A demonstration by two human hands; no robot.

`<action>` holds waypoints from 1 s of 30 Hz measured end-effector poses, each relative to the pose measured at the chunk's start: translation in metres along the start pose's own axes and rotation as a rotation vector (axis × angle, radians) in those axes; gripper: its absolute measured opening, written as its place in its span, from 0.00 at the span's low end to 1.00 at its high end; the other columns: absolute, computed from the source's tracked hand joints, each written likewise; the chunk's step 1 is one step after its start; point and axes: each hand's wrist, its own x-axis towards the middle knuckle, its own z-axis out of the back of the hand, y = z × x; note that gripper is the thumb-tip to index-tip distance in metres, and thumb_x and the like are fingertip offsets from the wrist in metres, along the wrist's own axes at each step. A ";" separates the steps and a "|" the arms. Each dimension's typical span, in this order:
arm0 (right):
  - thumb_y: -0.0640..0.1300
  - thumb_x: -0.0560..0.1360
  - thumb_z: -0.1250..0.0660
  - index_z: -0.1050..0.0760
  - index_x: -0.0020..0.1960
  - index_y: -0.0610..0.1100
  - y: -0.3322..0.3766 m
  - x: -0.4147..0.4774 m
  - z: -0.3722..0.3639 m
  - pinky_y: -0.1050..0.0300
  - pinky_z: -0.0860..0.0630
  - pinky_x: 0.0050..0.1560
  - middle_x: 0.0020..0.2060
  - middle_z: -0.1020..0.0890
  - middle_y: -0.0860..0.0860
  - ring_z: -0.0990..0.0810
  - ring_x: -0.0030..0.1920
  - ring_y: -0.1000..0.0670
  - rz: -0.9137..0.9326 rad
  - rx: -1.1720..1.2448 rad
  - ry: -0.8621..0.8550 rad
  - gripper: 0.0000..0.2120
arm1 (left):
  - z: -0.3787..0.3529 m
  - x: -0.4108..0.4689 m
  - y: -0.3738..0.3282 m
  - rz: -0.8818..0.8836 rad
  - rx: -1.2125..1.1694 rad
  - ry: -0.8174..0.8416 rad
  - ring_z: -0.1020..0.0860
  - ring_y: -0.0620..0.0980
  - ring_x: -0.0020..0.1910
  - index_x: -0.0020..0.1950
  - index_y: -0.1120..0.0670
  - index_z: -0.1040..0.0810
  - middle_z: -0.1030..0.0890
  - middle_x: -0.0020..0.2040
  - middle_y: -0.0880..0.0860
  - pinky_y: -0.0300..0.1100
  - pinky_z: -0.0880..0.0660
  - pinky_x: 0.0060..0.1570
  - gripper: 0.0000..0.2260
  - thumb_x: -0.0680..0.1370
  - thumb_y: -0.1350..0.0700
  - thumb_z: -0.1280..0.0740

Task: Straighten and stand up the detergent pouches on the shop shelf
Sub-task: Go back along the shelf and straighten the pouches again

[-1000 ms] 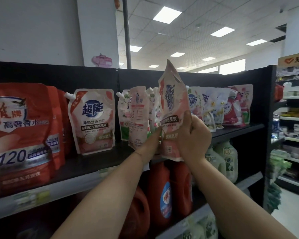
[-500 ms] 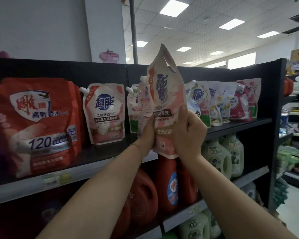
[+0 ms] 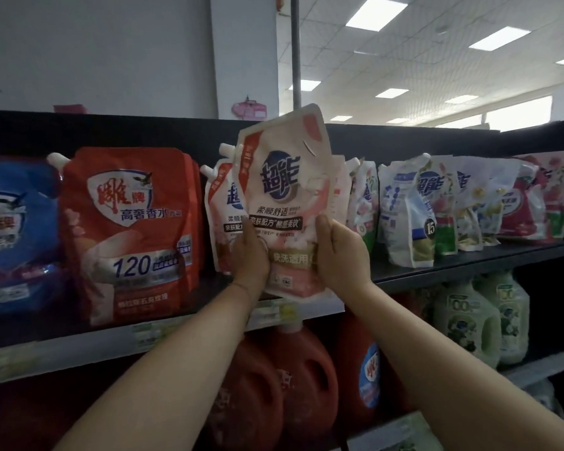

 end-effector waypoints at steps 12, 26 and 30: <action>0.54 0.84 0.52 0.23 0.49 0.41 -0.023 0.032 -0.069 0.53 0.29 0.44 0.45 0.19 0.44 0.23 0.44 0.43 -0.332 -0.040 0.240 0.24 | 0.017 0.044 0.050 -0.100 0.390 -0.090 0.29 0.60 0.67 0.75 0.52 0.38 0.28 0.70 0.56 0.57 0.35 0.67 0.32 0.79 0.34 0.54; 0.46 0.81 0.42 0.30 0.64 0.40 -0.045 0.002 -0.113 0.55 0.34 0.50 0.56 0.23 0.43 0.25 0.55 0.43 -0.294 0.199 0.133 0.15 | 0.030 0.029 0.051 -0.054 0.582 -0.014 0.26 0.60 0.57 0.58 0.58 0.32 0.25 0.58 0.57 0.56 0.30 0.59 0.24 0.70 0.42 0.45; 0.45 0.74 0.35 0.34 0.69 0.43 -0.046 0.000 -0.110 0.51 0.29 0.57 0.61 0.26 0.45 0.27 0.59 0.45 -0.314 0.171 0.196 0.25 | 0.031 0.029 0.050 -0.007 0.547 -0.009 0.27 0.59 0.62 0.63 0.57 0.33 0.26 0.63 0.55 0.58 0.33 0.63 0.30 0.66 0.41 0.41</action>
